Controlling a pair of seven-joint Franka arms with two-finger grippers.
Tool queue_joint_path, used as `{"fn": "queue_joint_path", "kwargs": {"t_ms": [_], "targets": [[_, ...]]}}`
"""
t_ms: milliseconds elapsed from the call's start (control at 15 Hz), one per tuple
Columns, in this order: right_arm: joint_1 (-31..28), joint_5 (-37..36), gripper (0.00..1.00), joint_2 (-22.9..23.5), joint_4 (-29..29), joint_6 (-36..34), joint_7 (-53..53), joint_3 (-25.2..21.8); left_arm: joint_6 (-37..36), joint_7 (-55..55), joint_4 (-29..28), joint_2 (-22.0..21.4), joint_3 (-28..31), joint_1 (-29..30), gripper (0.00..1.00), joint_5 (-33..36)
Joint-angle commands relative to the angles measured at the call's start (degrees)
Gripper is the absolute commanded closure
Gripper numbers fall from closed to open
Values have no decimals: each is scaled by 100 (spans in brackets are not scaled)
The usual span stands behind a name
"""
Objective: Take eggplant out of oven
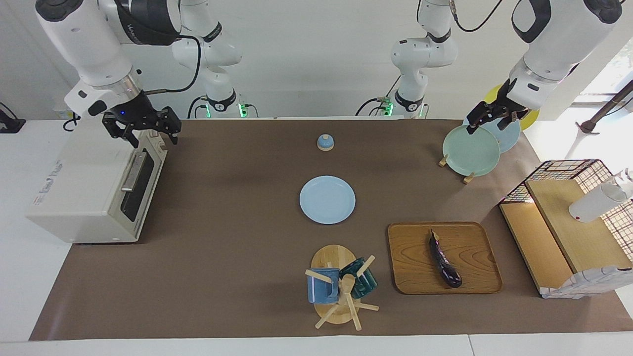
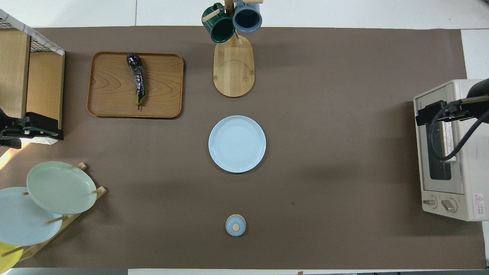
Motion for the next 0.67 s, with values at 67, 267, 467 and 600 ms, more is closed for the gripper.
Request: {"fn": "queue_joint_path", "kwargs": {"t_ms": [67,267,467,600], "targets": [[1,-111,0,1,67,-130,73,15,30,114,-86,-103,-105,50,0,93],[1,-111,0,1,67,-130,73,15,73,210,-68,-86,-113,14,0,119],[1,-111,0,1,67,-130,73,15,82,290,-68,-95,-114,-3,0,119],[1,-120,0,1,67,-130,73,15,91,316,-77,-86,-114,5,0,119]]}}
